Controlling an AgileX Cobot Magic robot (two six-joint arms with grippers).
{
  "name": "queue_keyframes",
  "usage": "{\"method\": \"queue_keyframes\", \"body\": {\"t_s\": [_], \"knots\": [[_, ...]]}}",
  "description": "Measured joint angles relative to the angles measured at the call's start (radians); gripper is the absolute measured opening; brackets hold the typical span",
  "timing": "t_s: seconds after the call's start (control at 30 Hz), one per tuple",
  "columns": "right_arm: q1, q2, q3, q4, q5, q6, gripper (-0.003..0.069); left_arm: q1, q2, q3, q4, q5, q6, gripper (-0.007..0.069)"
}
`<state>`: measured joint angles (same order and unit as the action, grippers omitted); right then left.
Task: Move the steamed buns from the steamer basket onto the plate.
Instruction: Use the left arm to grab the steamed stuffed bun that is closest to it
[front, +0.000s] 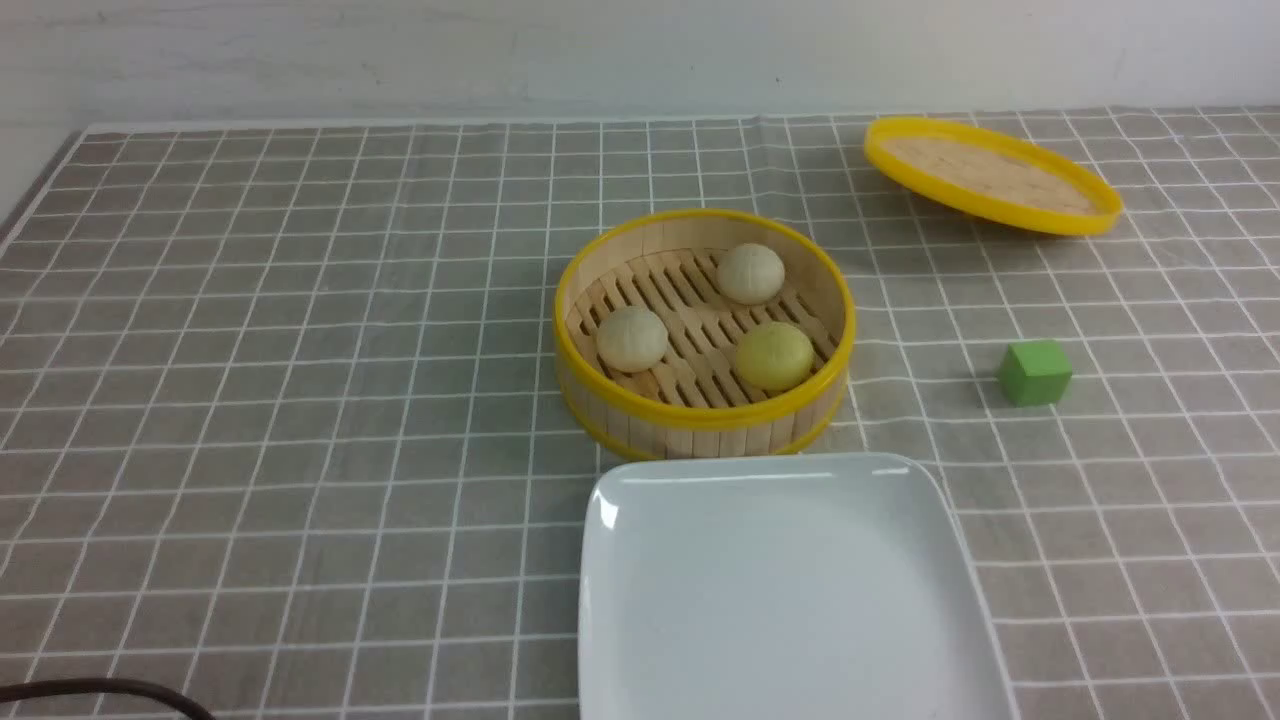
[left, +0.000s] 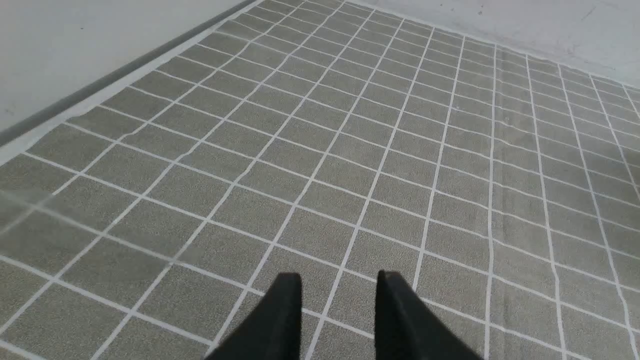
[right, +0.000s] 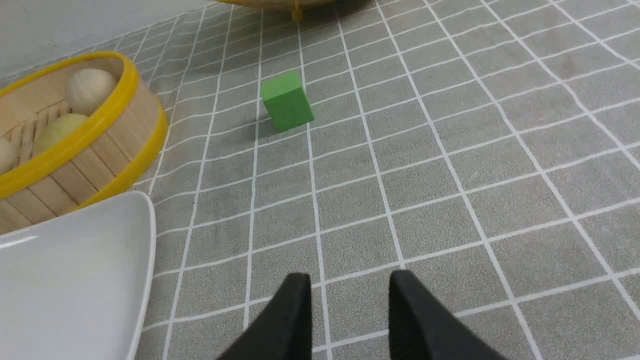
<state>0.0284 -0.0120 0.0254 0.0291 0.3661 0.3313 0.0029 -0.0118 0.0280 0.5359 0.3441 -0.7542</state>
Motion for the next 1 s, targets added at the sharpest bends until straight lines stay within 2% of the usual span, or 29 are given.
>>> {"method": "queue_keyframes", "body": {"t_s": [0.73, 1.0], "knots": [[0.000, 0.000, 0.000, 0.000, 0.000, 0.000, 0.0239, 0.000, 0.000, 0.000, 0.000, 0.000, -0.001, 0.0241], [0.000, 0.000, 0.000, 0.000, 0.000, 0.000, 0.0239, 0.000, 0.000, 0.000, 0.000, 0.000, -0.047, 0.0241]]}}
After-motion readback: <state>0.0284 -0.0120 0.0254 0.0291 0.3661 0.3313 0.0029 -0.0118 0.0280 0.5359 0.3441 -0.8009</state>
